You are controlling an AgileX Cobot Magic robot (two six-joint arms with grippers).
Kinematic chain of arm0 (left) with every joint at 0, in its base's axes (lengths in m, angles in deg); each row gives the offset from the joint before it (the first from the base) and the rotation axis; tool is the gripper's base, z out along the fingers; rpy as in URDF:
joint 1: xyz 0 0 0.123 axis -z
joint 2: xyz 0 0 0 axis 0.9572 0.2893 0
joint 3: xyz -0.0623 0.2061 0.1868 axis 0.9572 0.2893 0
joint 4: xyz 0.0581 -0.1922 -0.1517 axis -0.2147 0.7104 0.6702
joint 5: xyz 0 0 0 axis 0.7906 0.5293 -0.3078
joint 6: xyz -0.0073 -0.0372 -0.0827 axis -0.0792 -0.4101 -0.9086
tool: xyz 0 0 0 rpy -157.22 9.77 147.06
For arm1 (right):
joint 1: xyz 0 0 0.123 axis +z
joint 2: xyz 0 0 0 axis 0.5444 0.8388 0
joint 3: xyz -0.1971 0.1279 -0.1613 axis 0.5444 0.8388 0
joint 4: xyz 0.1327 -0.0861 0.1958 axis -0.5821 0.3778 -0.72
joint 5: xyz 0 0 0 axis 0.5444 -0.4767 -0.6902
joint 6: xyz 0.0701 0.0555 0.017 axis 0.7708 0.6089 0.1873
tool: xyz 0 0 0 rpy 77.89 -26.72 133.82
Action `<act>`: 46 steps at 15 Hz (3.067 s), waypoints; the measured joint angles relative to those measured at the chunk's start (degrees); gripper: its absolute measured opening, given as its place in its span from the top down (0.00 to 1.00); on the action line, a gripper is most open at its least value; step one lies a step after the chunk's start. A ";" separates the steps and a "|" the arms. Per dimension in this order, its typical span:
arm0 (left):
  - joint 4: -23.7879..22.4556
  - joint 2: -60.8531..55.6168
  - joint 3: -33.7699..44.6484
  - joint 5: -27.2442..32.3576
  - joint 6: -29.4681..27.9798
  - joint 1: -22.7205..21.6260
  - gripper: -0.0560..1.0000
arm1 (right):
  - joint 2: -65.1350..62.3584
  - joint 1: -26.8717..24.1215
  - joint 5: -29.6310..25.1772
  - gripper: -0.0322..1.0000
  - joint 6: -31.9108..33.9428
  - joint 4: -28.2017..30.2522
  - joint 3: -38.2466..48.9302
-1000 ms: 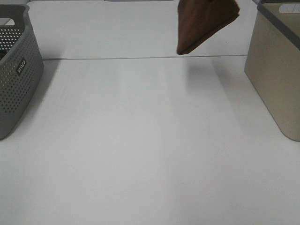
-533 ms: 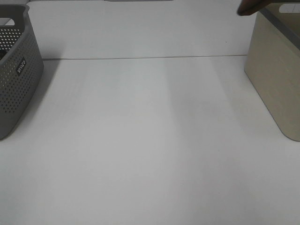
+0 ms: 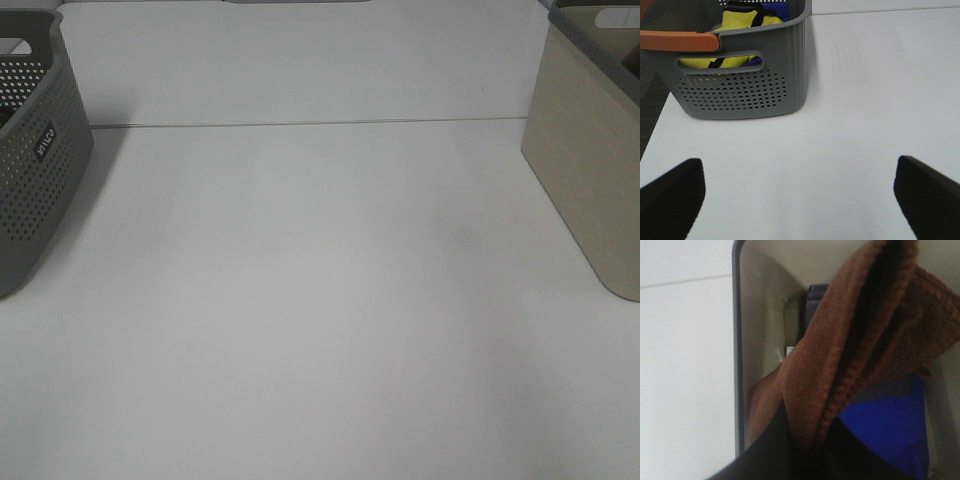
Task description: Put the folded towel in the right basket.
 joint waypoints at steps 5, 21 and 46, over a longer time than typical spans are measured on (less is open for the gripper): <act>0.00 0.00 0.00 0.00 0.00 0.00 0.02 | 1.03 0.00 5.67 0.88 -0.17 0.52 10.60; 0.00 0.00 0.00 0.00 0.00 0.00 0.02 | -3.50 12.43 4.13 0.19 1.32 -3.09 11.29; 0.00 0.00 0.00 0.00 0.00 0.00 0.02 | -76.95 16.62 2.92 0.17 5.27 3.32 81.47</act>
